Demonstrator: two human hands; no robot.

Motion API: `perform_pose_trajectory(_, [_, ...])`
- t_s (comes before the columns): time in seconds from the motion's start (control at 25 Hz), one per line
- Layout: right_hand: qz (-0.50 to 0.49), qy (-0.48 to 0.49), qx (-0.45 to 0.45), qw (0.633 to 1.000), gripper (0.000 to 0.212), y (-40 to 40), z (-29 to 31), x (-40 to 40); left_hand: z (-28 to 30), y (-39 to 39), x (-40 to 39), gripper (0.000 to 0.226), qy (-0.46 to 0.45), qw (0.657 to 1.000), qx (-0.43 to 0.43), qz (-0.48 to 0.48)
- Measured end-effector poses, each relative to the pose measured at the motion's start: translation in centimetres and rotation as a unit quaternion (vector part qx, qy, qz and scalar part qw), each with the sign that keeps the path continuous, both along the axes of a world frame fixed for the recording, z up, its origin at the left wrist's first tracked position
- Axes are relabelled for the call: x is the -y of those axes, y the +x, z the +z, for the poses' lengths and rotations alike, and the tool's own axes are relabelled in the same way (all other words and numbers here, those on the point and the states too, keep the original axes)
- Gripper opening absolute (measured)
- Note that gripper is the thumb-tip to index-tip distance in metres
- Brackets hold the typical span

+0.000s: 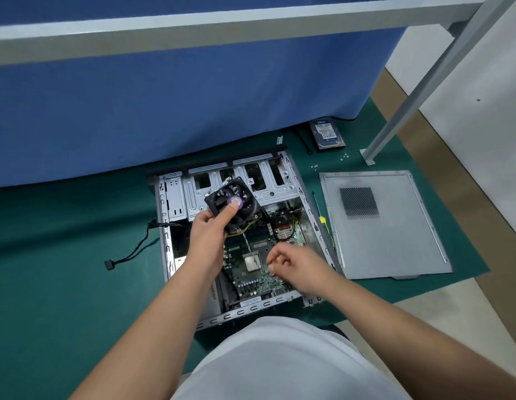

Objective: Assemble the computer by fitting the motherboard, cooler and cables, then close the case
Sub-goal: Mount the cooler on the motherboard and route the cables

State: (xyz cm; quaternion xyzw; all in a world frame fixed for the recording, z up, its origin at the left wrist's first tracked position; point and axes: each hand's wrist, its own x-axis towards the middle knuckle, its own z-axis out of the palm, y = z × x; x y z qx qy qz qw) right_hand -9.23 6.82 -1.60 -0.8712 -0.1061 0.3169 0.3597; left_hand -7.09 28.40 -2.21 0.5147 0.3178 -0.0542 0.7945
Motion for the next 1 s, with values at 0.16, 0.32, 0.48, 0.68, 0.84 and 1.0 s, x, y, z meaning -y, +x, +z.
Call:
perform_pose_trajectory(0.16, [0.061, -0.011, 0.016, 0.998, 0.006, -0.8, -0.4, -1.3, 0.0, 0.4, 0.4, 0.061, 0.006, 1.0, 0.014, 0.019])
perform_pose_trajectory(0.32, [0.106, -0.089, 0.06, 0.988, 0.025, 0.1, 0.2, -1.2, -0.2, 0.3, 0.2, 0.069, 0.041, 0.999, 0.007, -0.016])
perform_pose_trajectory(0.48, [0.042, -0.067, 0.234, 0.969, 0.042, 2.6, 2.8, -0.1, -0.7, 0.4, -1.0, 0.084, 0.089, 0.99, 0.004, -0.113])
perform_pose_trajectory(0.68, [0.281, -0.169, 0.362, 0.873, 0.106, 6.9, 4.6, -0.5, -1.0, 0.9, -0.6, 0.082, 0.125, 0.95, -0.003, -0.287])
perform_pose_trajectory(0.84, [0.374, -0.181, 0.368, 0.832, 0.091, 8.3, 4.4, -1.2, -1.0, 0.7, 0.5, 0.089, 0.095, 0.944, -0.005, -0.315])
perform_pose_trajectory(1.0, [0.307, -0.159, 0.337, 0.876, 0.088, 8.7, 3.9, -0.7, -1.3, 0.0, 0.3, 0.089, 0.045, 0.963, -0.022, -0.265])
